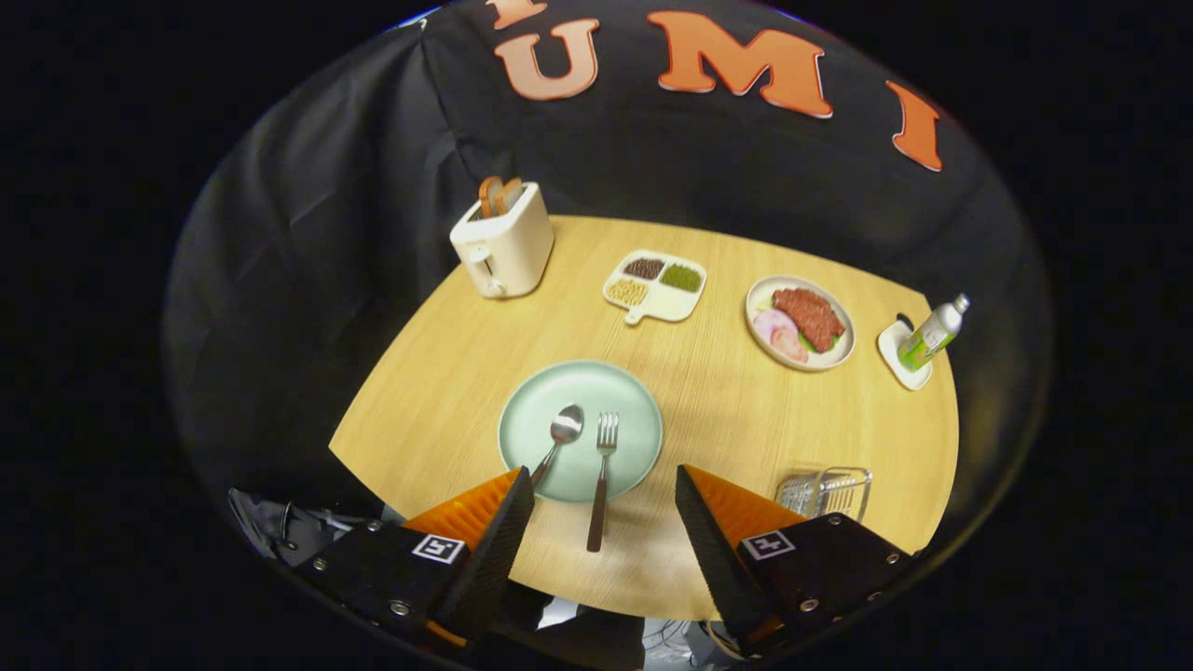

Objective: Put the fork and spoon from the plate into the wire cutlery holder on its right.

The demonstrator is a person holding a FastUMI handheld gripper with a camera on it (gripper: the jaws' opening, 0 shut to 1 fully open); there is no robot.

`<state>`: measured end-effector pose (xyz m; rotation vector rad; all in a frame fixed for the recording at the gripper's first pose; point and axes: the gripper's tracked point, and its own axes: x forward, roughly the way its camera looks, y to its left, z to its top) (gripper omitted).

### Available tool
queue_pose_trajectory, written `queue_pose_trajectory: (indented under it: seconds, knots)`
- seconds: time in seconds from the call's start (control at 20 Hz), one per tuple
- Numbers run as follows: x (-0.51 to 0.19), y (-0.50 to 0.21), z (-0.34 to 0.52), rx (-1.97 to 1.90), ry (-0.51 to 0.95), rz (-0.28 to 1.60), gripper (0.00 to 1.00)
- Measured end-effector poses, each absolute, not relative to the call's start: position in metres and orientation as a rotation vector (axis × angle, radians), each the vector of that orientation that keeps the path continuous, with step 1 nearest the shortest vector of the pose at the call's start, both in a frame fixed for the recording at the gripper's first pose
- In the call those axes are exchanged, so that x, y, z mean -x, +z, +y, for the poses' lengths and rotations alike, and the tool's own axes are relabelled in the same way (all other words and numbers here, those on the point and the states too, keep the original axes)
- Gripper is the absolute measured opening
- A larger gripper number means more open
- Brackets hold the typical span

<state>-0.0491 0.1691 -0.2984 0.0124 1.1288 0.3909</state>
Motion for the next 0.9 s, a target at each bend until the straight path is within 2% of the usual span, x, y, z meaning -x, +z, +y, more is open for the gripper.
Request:
queue_pose_trajectory:
  seconds: [0.35, 0.9]
  knots:
    - [0.053, -0.363, 0.199, 0.029, 0.427, 1.344, 0.77]
    - [0.05, -0.442, 0.203, 0.164, 0.357, 1.564, 0.47]
